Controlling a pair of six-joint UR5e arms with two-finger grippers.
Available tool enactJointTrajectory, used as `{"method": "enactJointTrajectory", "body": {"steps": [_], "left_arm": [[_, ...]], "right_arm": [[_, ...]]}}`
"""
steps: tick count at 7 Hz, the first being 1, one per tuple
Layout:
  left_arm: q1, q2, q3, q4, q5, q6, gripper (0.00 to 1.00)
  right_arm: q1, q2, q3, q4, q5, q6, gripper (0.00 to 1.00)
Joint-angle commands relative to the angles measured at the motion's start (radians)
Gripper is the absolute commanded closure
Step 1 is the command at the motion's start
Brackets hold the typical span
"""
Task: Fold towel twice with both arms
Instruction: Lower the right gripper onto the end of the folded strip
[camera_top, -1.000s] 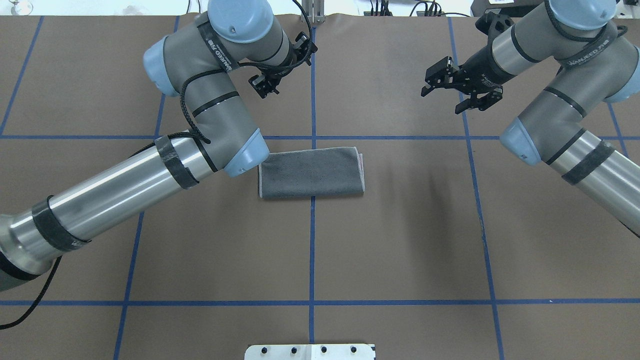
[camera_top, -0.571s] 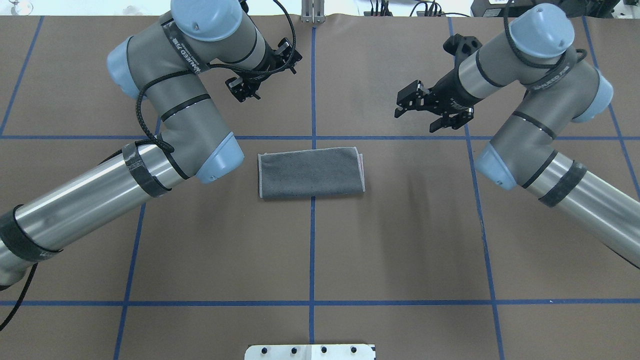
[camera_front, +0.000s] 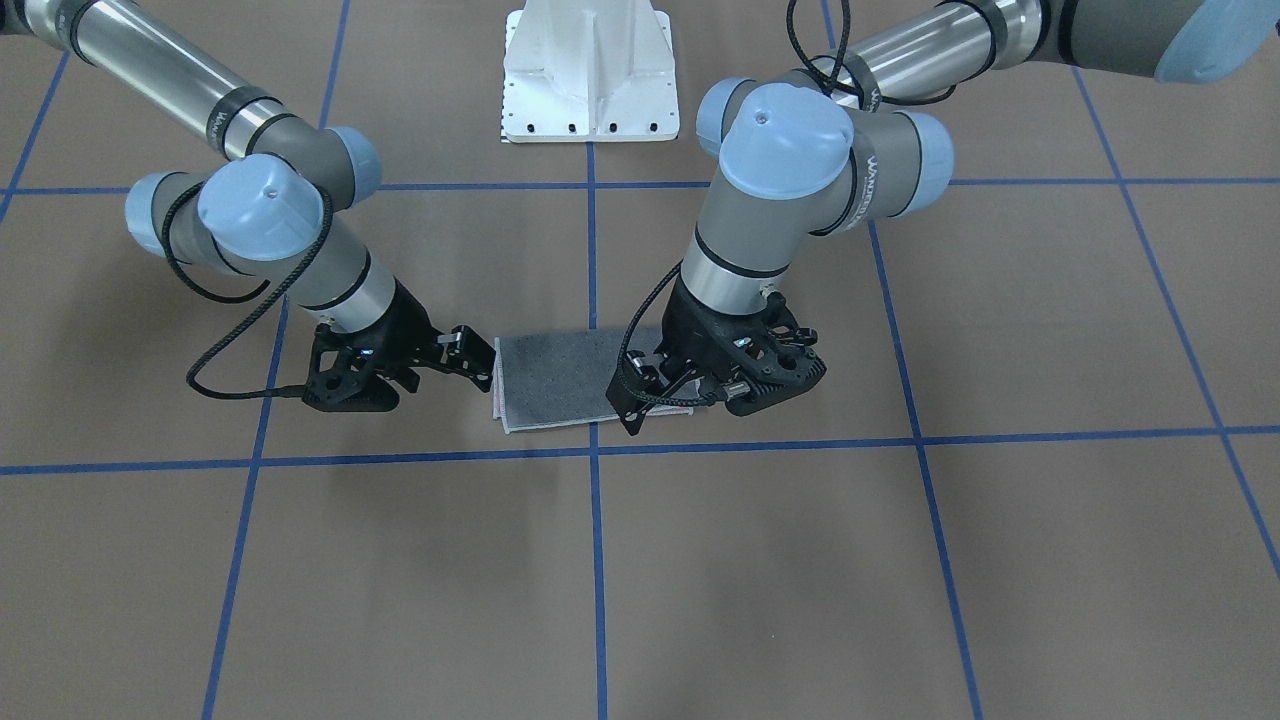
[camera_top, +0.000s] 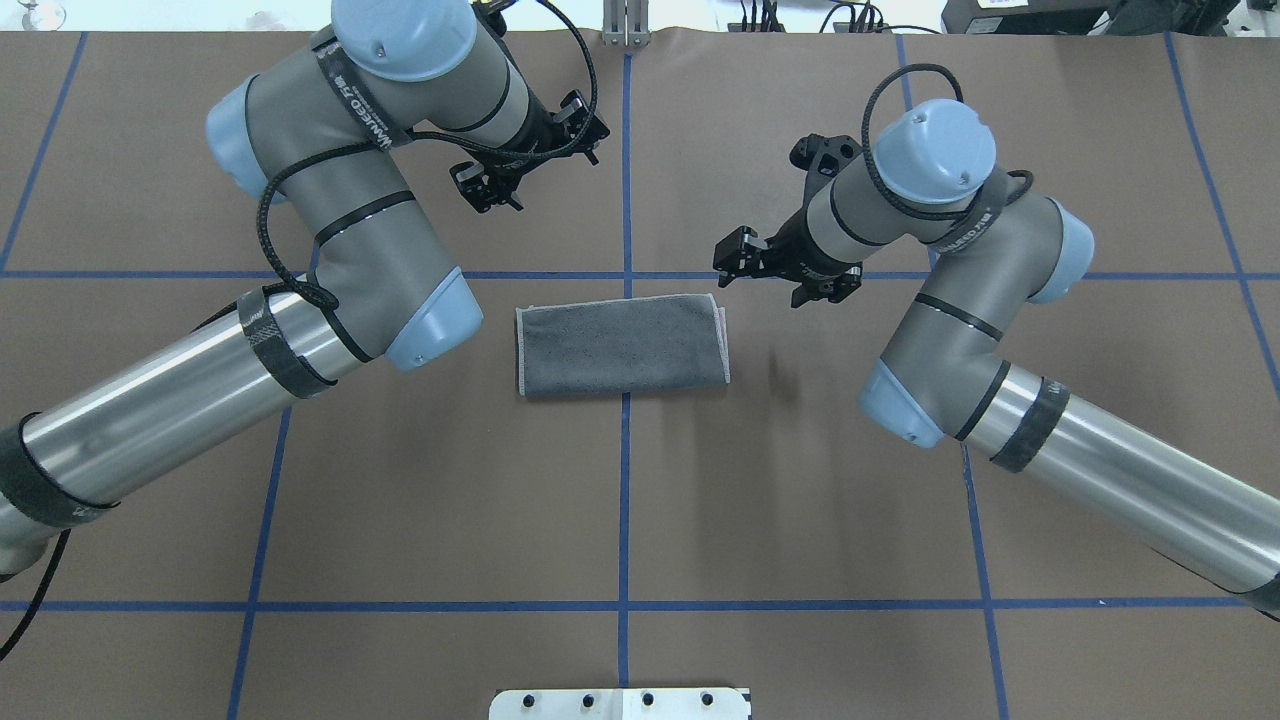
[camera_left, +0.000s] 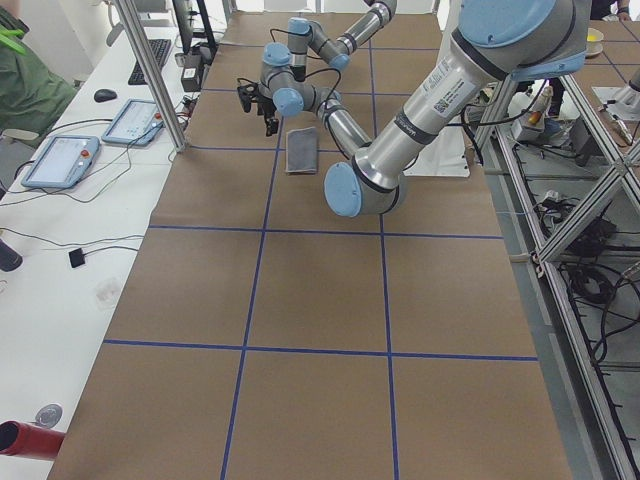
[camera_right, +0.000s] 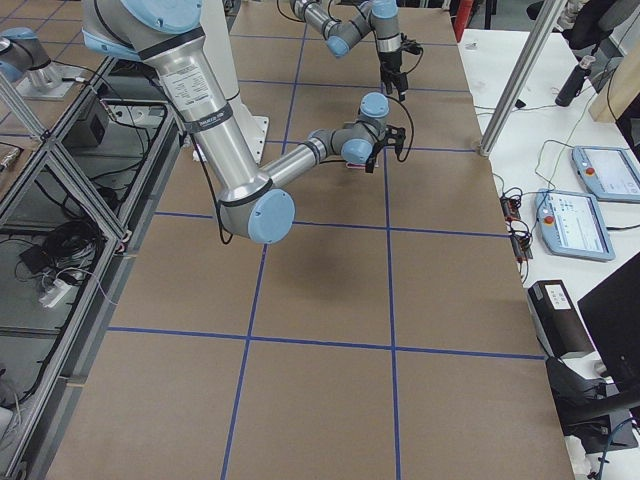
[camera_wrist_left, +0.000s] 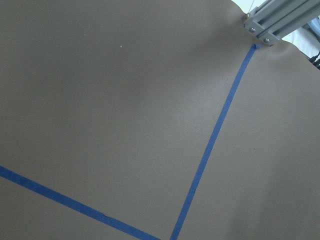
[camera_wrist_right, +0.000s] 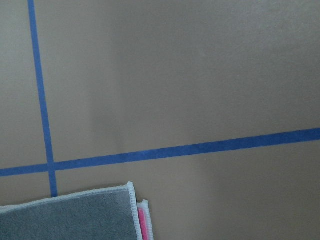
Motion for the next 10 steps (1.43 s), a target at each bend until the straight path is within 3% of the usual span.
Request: {"method": "enactJointTrajectory", "body": {"steps": [1,8,10], "left_arm": [[0.0,-0.001,-0.001,0.0,-0.005,0.012,0.0],[0.003,-0.001,0.004,-0.011,-0.008,0.012,0.0],[-0.004,-0.001,0.005,-0.014,-0.008,0.013,0.0]], "right_arm": [[-0.05,0.034,-0.019,-0.037,-0.056,0.021,0.01],[-0.119,0.026,-0.017,-0.04,-0.059,0.09,0.02],[-0.128,0.025,-0.017,-0.043,-0.061,0.091,0.06]]}}
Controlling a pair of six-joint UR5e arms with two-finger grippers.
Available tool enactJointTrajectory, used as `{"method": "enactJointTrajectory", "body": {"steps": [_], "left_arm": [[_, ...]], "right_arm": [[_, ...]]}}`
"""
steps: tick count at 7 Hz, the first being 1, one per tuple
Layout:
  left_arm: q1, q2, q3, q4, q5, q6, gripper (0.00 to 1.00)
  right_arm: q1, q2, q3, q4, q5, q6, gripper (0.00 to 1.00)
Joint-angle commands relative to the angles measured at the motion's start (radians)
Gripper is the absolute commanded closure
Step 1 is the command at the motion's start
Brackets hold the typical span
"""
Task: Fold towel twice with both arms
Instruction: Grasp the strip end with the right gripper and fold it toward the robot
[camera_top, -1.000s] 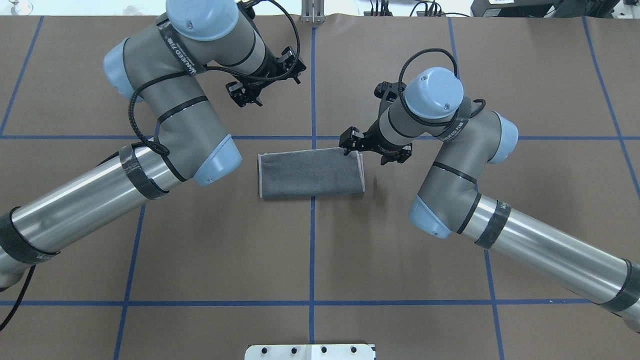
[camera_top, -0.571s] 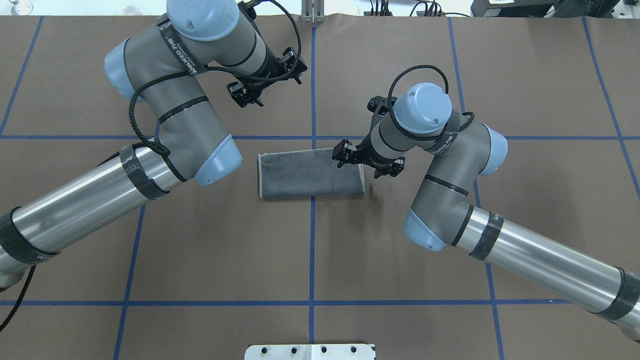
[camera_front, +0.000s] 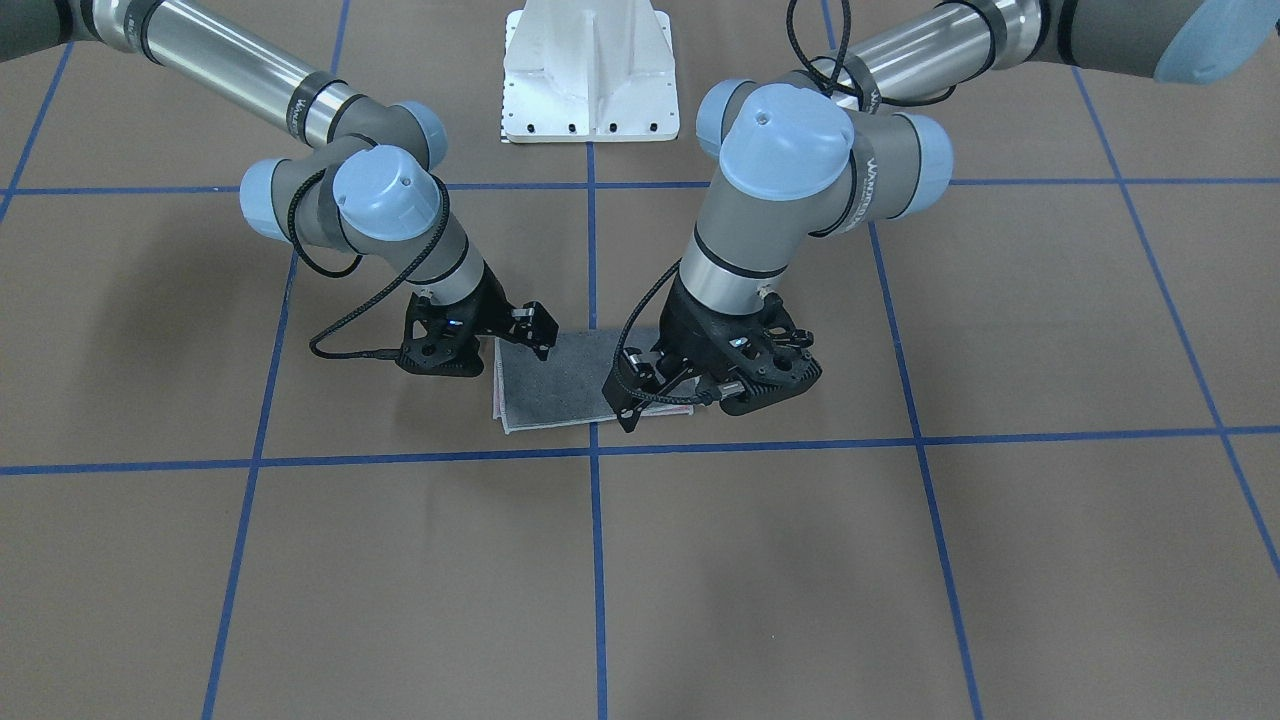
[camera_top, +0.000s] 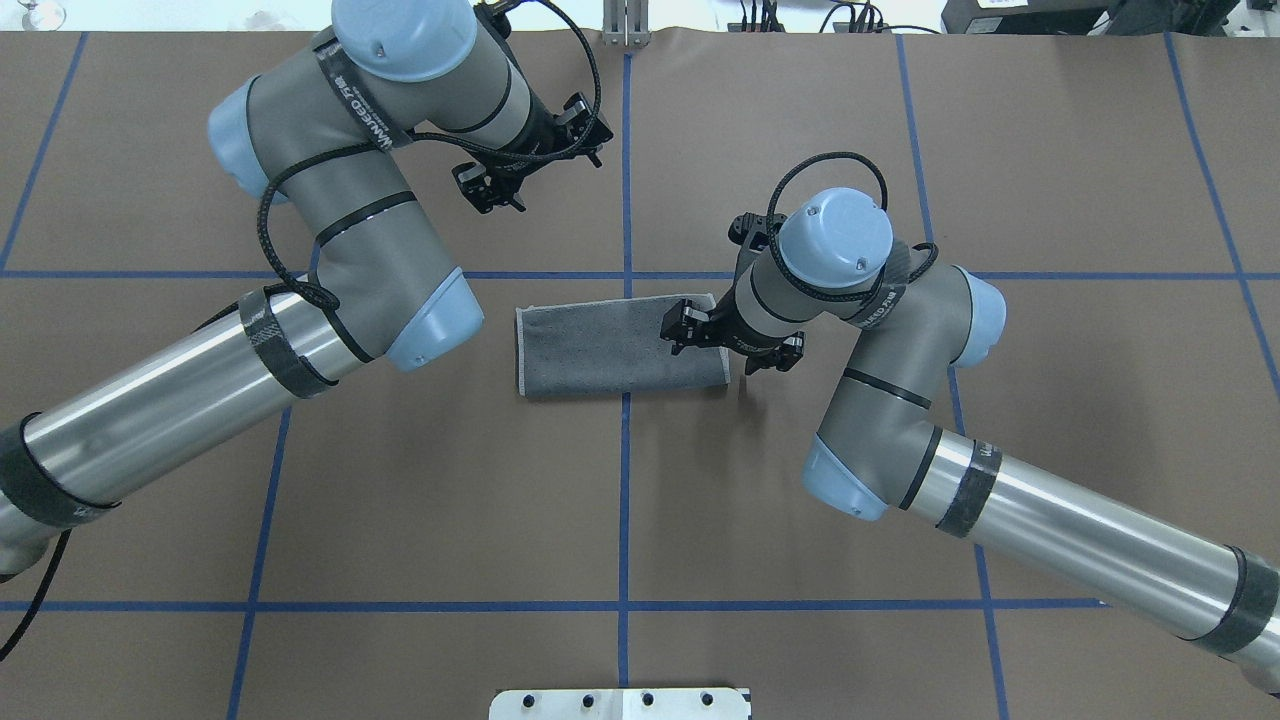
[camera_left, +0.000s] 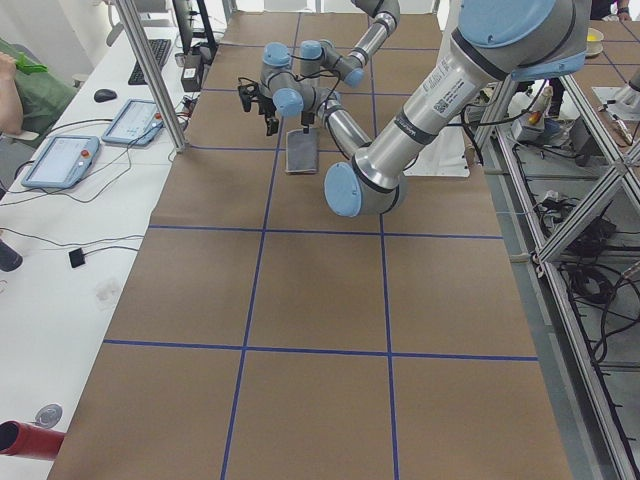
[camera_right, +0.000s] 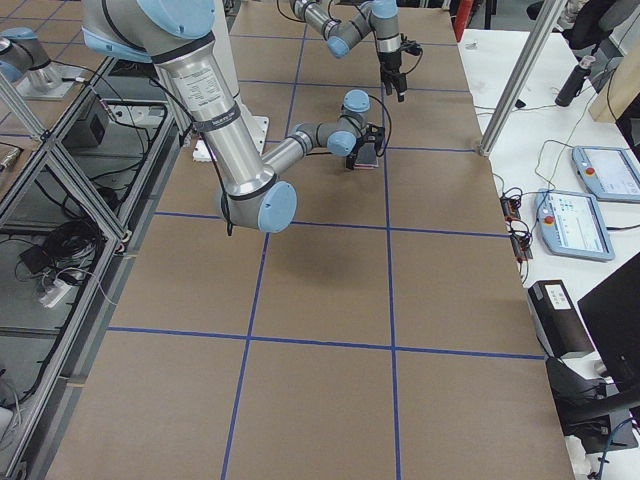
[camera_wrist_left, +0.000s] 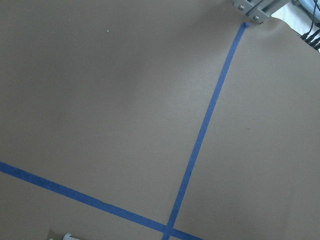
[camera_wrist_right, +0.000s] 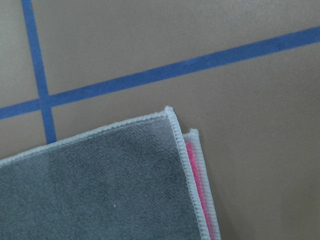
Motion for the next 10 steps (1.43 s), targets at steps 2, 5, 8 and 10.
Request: {"method": "enactJointTrajectory", "body": {"steps": [2,5,8,10], "left_arm": [[-0.003,-0.001,0.001,0.001,0.0,0.001,0.0],[-0.005,0.0,0.001,0.001,0.0,0.001,0.0],[-0.011,0.0,0.001,0.001,0.0,0.001,0.0],[-0.02,0.0,0.002,0.002,0.0,0.002,0.0]], "right_arm": [[-0.007,-0.003,0.0,-0.002,-0.007,0.0,0.17],[-0.01,-0.006,0.0,0.002,-0.01,-0.01,0.78],[-0.008,-0.01,0.023,0.008,-0.021,-0.017,1.0],[-0.033,-0.016,0.075,0.01,-0.019,-0.017,1.0]]}}
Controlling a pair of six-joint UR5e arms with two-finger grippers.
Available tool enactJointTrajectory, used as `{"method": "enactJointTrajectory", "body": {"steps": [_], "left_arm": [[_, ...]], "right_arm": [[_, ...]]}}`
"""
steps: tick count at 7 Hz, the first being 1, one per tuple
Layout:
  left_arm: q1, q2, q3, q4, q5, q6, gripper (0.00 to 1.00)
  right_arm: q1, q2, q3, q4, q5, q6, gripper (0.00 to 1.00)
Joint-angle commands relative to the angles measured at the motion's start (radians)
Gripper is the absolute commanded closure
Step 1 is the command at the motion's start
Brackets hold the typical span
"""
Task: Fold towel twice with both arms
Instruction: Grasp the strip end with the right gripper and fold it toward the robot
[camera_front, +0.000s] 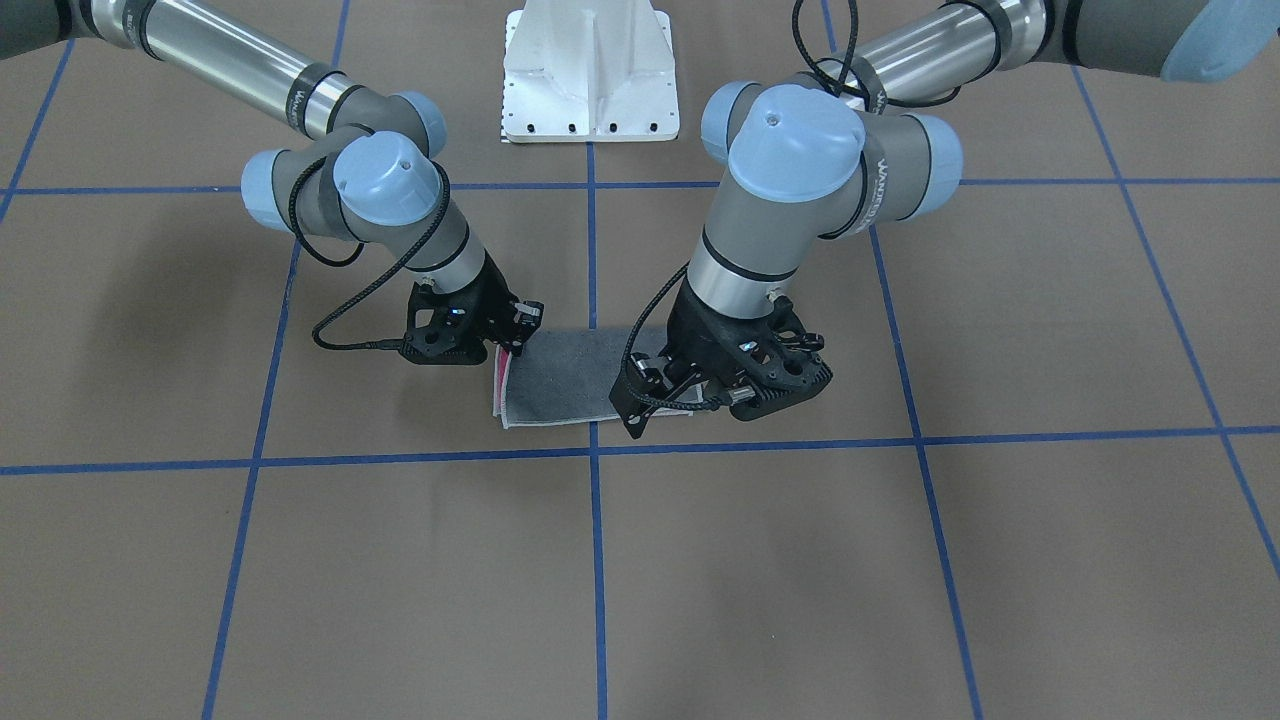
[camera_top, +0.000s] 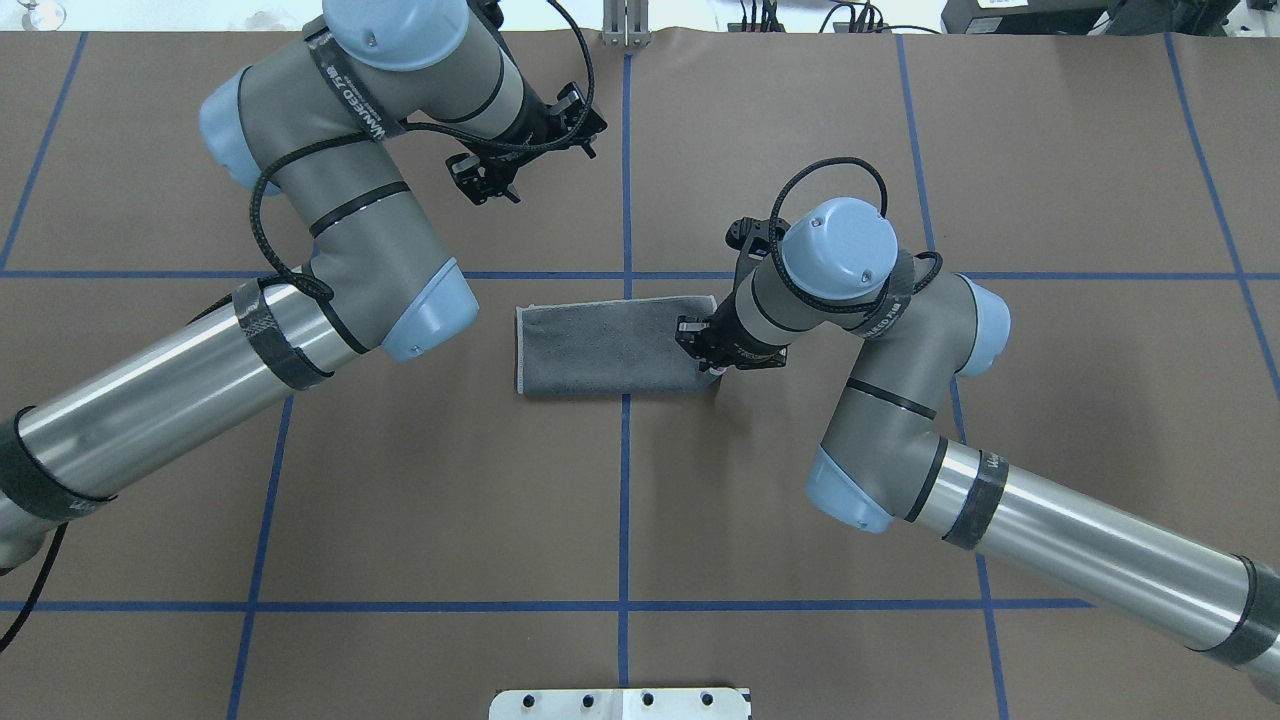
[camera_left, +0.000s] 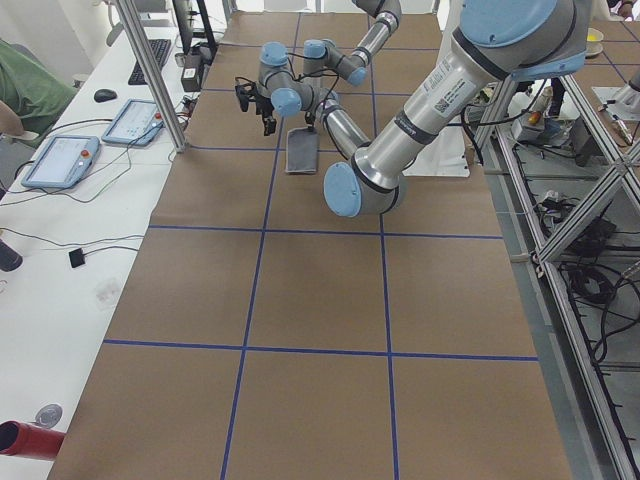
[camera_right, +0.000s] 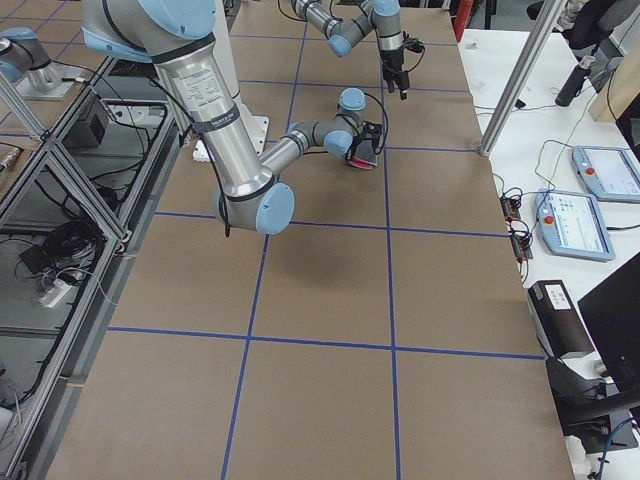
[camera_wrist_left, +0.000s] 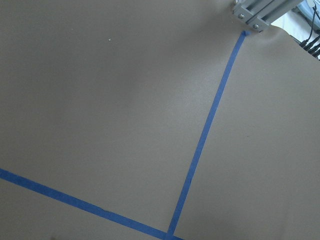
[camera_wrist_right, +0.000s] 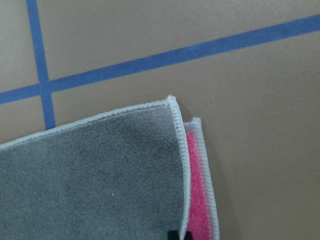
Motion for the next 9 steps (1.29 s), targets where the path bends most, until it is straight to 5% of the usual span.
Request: {"method": "enactJointTrajectory", "body": {"steps": [1,6,9], "left_arm": [[-0.013,0.0,0.001,0.001,0.0,0.008,0.0],[-0.022,0.021,0.01,0.001,0.0,0.043,0.0],[-0.027,0.029,0.01,-0.003,0.0,0.043,0.0]], "right_arm": [[-0.051,0.01,0.04,0.003,0.001,0.001,1.0],[-0.226,0.094,0.083,0.0,-0.008,0.008,1.0],[-0.235,0.262,-0.099,0.023,-0.01,0.008,1.0]]}}
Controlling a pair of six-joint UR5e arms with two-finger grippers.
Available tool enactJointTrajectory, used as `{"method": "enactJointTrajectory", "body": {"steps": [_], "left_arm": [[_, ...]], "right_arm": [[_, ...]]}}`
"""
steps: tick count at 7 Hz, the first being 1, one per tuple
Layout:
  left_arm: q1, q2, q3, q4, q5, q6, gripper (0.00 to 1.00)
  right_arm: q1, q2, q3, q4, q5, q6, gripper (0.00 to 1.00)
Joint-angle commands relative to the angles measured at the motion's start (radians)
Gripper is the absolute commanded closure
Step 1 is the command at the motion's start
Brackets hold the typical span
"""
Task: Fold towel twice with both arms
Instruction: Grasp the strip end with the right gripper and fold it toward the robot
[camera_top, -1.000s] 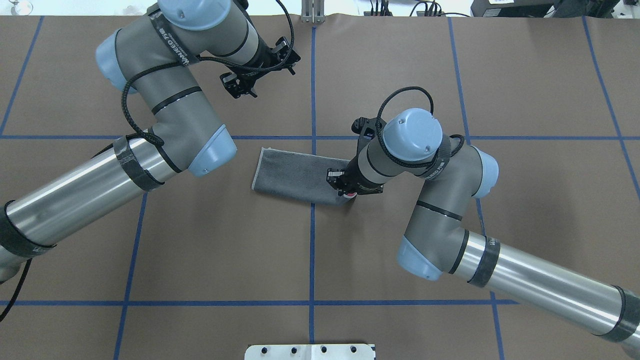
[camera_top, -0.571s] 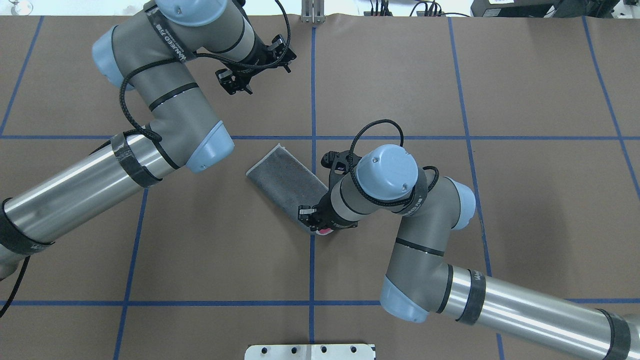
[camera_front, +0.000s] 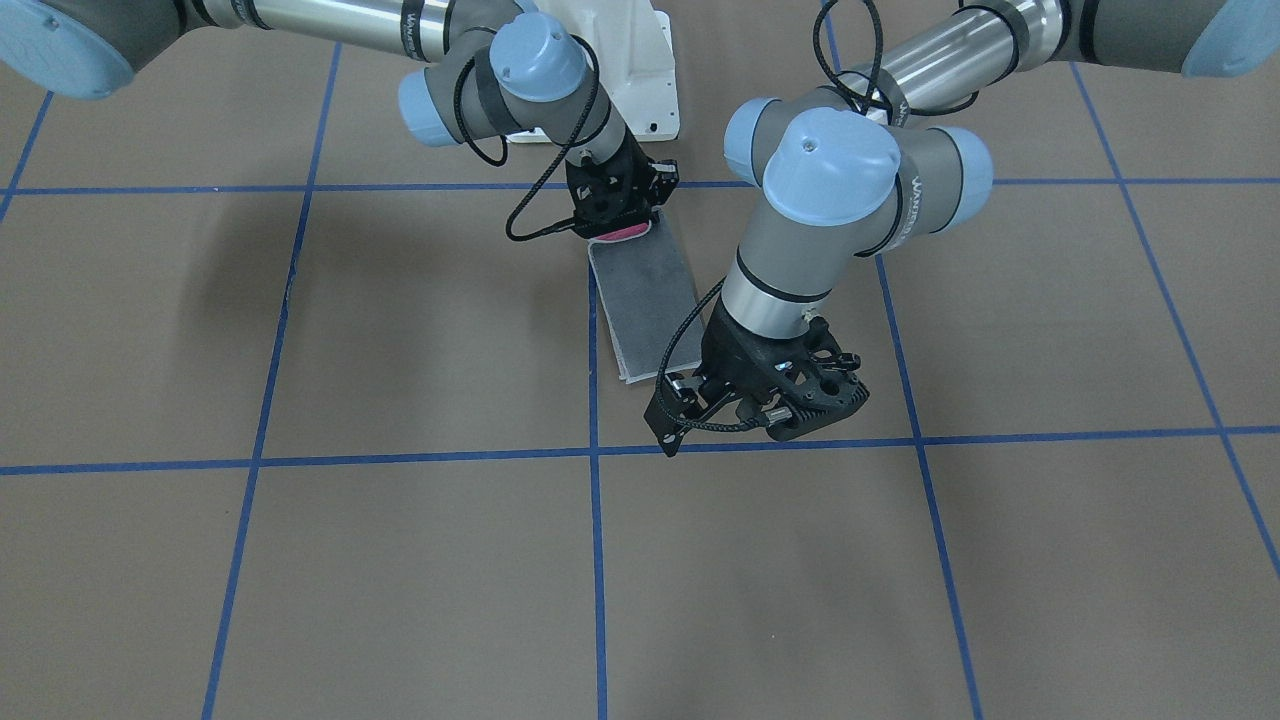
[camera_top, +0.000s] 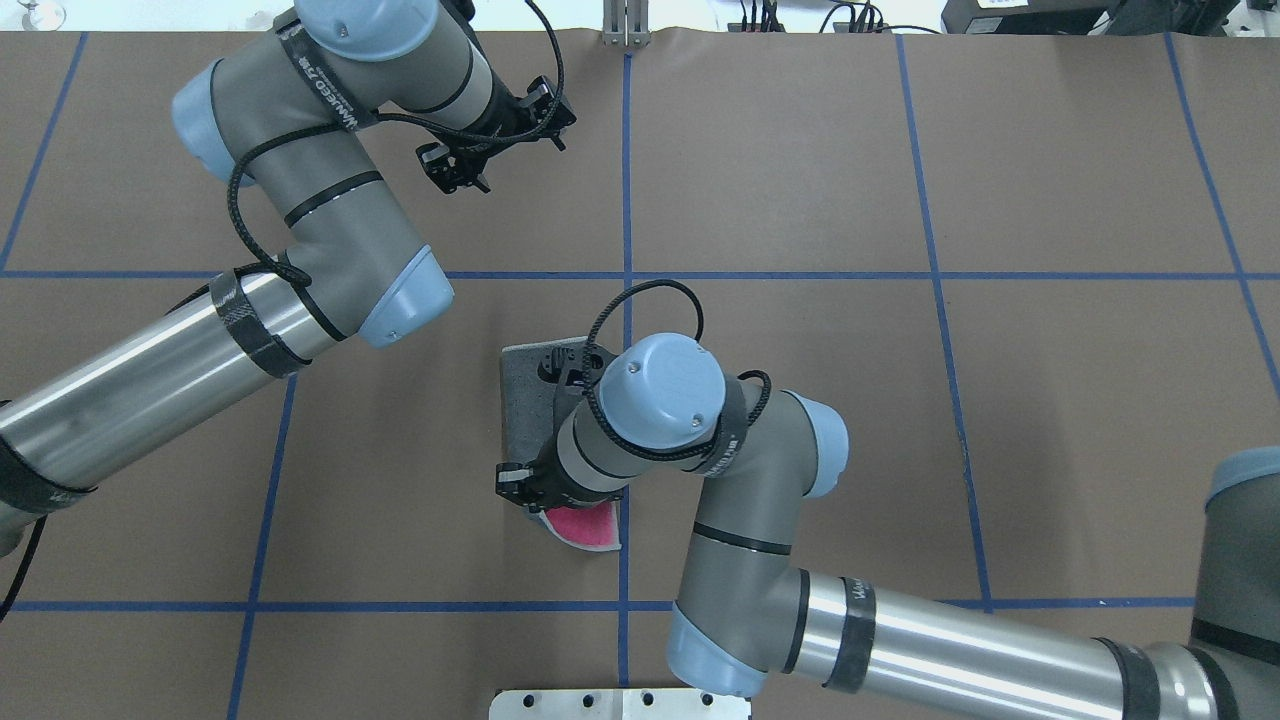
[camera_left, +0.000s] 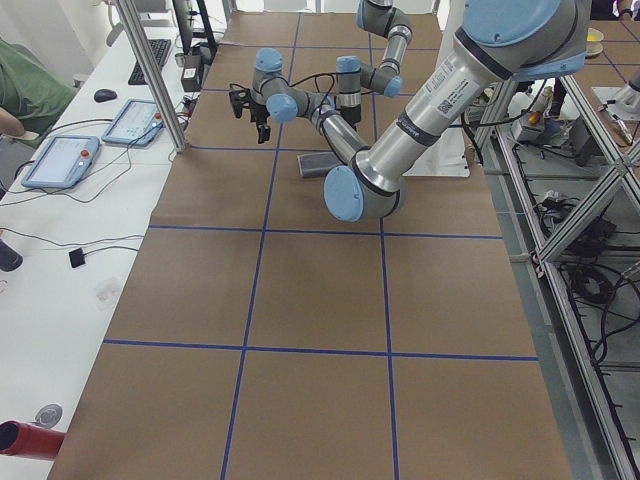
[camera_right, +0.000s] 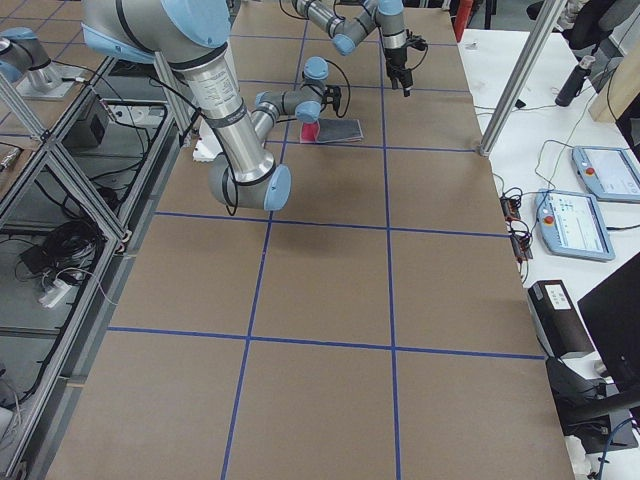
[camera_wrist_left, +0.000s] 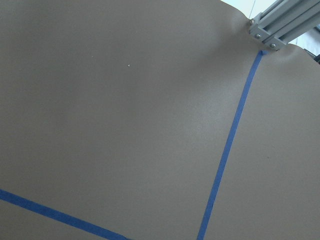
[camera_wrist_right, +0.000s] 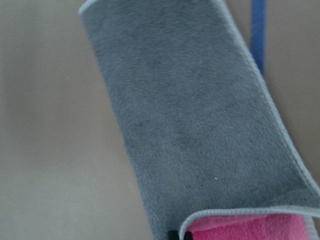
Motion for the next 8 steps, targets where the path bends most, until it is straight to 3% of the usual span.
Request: {"method": "enactJointTrajectory", "body": {"steps": [1,2,3,5,7,8], "left_arm": [[-0.003,0.002,0.002,0.002,0.0,0.0,0.0],[-0.005,0.002,0.002,0.002,0.0,0.009,0.0],[-0.013,0.002,0.002,0.003,0.0,0.02,0.0],[-0.042,0.002,0.005,0.008,-0.003,0.055,0.0],[-0.078,0.031,0.014,0.006,-0.072,0.121,0.0],[-0.082,0.06,0.008,-0.003,-0.083,0.133,0.0]], "right_arm": [[-0.003,0.079,-0.095,0.03,0.001,0.0,1.0],[-0.003,0.08,-0.095,0.037,0.001,0.007,0.64],[-0.003,0.08,-0.092,0.058,0.001,0.03,0.01],[-0.001,0.086,-0.066,0.06,0.002,0.096,0.0],[0.032,0.026,0.04,0.035,0.03,0.101,0.0],[0.093,-0.024,0.095,0.003,0.085,0.1,0.0]]}}
